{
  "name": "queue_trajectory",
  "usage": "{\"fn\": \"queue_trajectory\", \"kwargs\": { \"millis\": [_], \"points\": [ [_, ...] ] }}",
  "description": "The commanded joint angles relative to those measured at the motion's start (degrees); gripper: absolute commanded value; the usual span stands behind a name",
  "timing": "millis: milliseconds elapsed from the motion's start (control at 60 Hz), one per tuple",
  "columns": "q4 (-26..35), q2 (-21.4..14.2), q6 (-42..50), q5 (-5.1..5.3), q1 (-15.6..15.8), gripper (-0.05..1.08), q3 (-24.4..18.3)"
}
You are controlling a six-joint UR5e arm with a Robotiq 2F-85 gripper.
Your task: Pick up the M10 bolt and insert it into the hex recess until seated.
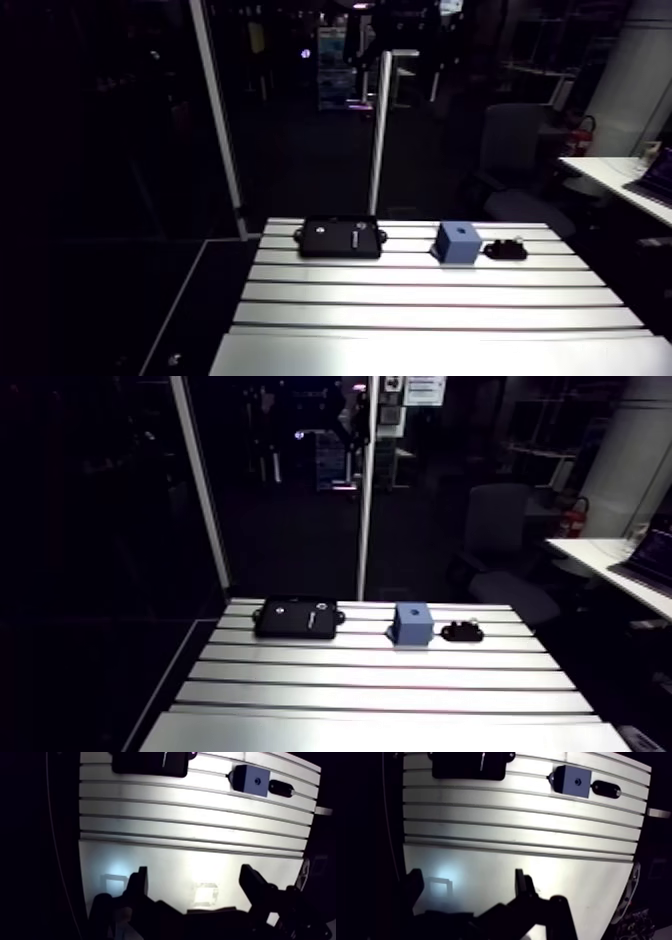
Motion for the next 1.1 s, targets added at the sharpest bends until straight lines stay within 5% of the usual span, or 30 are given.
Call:
{"fn": "queue_trajectory", "kwargs": {
  "millis": [17, 583, 767, 1100],
  "points": [
    [-0.7, 0.0, -3.7, -1.67, -2.2, 0.01, 0.8],
    [-13.4, 0.6, -18.0, -1.11, -17.6, 0.01, 6.2],
    [-13.9, 2.6, -20.4, -0.99, -19.6, 0.01, 6.0],
    [-18.3, 5.8, -23.9, 3.05, -24.5, 0.01, 6.3]
  ]
}}
